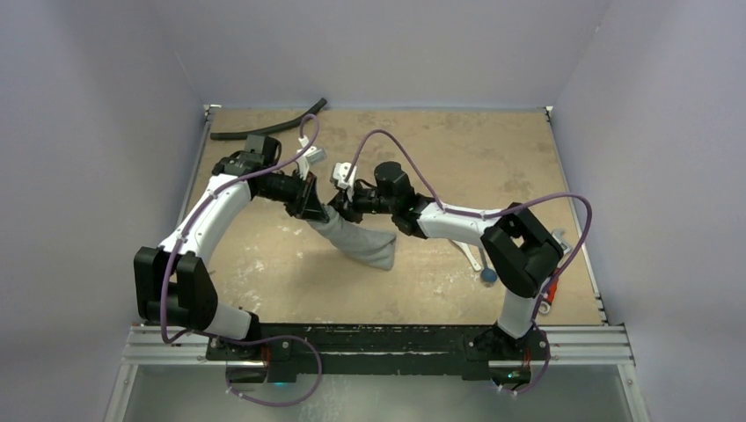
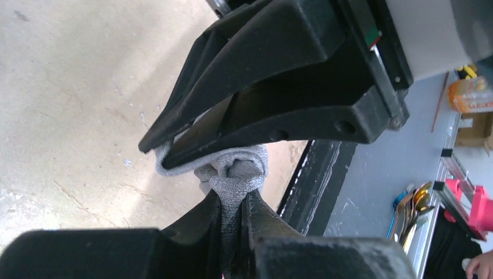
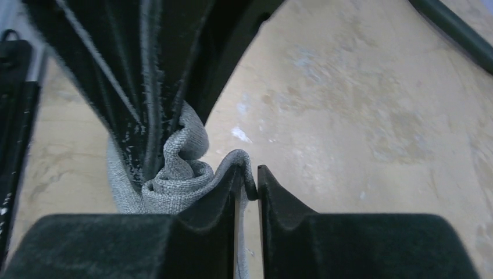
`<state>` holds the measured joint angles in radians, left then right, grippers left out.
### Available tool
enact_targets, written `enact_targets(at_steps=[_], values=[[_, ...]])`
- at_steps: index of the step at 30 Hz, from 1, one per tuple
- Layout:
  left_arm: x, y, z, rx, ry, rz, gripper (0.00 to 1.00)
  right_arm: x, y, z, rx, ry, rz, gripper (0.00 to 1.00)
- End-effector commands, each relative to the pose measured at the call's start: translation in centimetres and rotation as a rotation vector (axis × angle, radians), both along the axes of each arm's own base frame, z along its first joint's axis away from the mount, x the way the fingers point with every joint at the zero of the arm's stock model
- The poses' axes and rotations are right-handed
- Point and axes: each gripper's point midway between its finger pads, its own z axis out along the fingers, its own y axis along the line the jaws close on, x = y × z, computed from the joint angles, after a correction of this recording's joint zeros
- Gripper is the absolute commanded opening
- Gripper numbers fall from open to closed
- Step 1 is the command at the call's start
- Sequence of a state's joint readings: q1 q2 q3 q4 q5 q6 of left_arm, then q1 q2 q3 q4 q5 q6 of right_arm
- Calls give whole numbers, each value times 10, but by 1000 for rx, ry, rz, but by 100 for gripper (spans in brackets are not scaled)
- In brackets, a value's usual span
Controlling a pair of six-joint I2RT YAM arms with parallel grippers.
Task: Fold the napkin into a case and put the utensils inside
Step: Smooth out the smaller rectangle-folded napkin at the center of the board.
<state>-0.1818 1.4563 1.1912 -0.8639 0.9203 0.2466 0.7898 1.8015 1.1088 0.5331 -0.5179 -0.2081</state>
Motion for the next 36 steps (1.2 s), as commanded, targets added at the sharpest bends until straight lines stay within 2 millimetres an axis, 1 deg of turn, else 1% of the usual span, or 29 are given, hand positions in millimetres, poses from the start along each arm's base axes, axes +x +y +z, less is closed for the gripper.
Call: enact_targets(at_steps=[1, 4, 7, 12, 16, 18, 19, 20, 21, 22, 24, 26, 27, 28, 30, 31, 33, 36], values=[[-8, -8, 27, -54, -113, -104, 0, -36, 10, 40, 176, 34, 235, 24], [-5, -6, 27, -27, -149, -114, 0, -48, 0, 50, 246, 98, 314, 27], [-3, -3, 24, 8, -173, -111, 0, -57, -7, 49, 271, 148, 367, 36], [8, 1, 23, 48, -222, -88, 0, -61, -3, 36, 249, 222, 407, 43], [11, -2, 20, 25, -186, -52, 0, -47, 10, 23, 215, 297, 398, 46], [9, -2, 11, 15, -130, -18, 0, -45, 15, 7, 190, 362, 408, 48], [7, -2, 7, 7, -100, -5, 0, -43, 18, 3, 185, 386, 405, 53], [4, -1, 2, -2, -74, 3, 0, -39, 20, -4, 176, 414, 390, 60], [1, 0, -2, -7, -53, 11, 0, -35, 22, -10, 165, 441, 365, 91], [-1, 2, -5, -13, -35, 20, 0, -27, 23, -16, 150, 456, 321, 98], [-2, 6, -7, -33, -8, 47, 0, -6, 20, -26, 122, 434, 211, 99], [-1, 9, -8, -49, 21, 73, 0, 19, 10, -26, 122, 420, 94, 99], [-1, 10, -9, -55, 36, 89, 0, 35, -3, -23, 132, 416, 33, 99], [1, 12, -10, -65, 48, 107, 0, 47, -15, -18, 146, 417, -13, 99], [4, 14, -14, -84, 79, 147, 0, 63, -38, -7, 170, 401, -83, 99], [6, 15, -16, -97, 91, 163, 0, 67, -49, -1, 178, 391, -101, 99], [10, 16, -17, -124, 106, 190, 0, 63, -67, 6, 188, 381, -80, 99], [15, 15, -14, -151, 113, 215, 0, 38, -80, 11, 214, 388, 54, 99]])
